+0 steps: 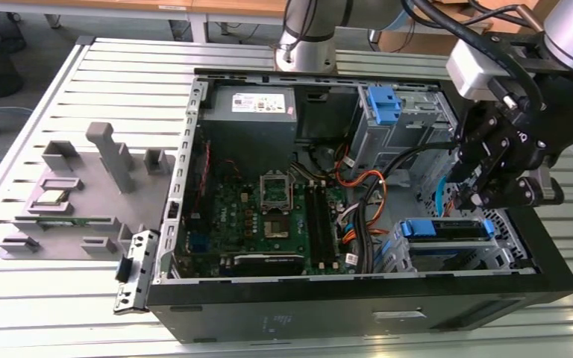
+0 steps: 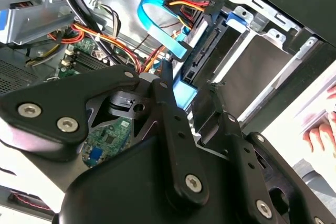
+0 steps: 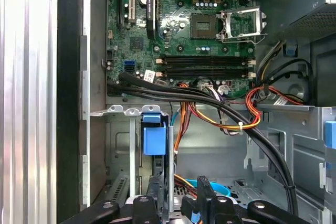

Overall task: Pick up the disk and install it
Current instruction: 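Insert the first disk wire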

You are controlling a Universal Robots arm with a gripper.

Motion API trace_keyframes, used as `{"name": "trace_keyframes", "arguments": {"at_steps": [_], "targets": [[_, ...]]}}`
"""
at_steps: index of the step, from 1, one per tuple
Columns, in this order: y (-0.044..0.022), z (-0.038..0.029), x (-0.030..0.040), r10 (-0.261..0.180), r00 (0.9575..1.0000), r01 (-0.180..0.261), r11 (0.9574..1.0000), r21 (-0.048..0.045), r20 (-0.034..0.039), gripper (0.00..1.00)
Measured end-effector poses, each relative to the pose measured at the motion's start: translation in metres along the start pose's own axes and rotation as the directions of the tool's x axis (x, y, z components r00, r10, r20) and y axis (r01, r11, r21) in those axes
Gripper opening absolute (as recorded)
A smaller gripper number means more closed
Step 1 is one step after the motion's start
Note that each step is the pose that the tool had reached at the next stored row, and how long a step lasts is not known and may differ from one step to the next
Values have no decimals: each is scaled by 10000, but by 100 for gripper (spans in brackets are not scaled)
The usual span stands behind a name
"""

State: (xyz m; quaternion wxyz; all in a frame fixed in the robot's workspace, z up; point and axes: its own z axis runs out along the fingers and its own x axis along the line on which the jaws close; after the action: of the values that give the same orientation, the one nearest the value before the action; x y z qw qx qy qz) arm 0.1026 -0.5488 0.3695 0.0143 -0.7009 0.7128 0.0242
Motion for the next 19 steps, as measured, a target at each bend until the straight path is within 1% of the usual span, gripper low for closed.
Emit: {"name": "trace_keyframes", "arguments": {"at_steps": [3, 7, 9, 19], "targets": [[0, 1, -8, -1, 10000, 1, 10000, -1, 72, 42], [-1, 1, -14, 0, 10000, 0, 10000, -2, 73, 42], [-14, 2, -17, 0, 10000, 0, 10000, -2, 73, 42], [-127, 1, -42, 2, 10000, -2, 10000, -1, 69, 42]]}}
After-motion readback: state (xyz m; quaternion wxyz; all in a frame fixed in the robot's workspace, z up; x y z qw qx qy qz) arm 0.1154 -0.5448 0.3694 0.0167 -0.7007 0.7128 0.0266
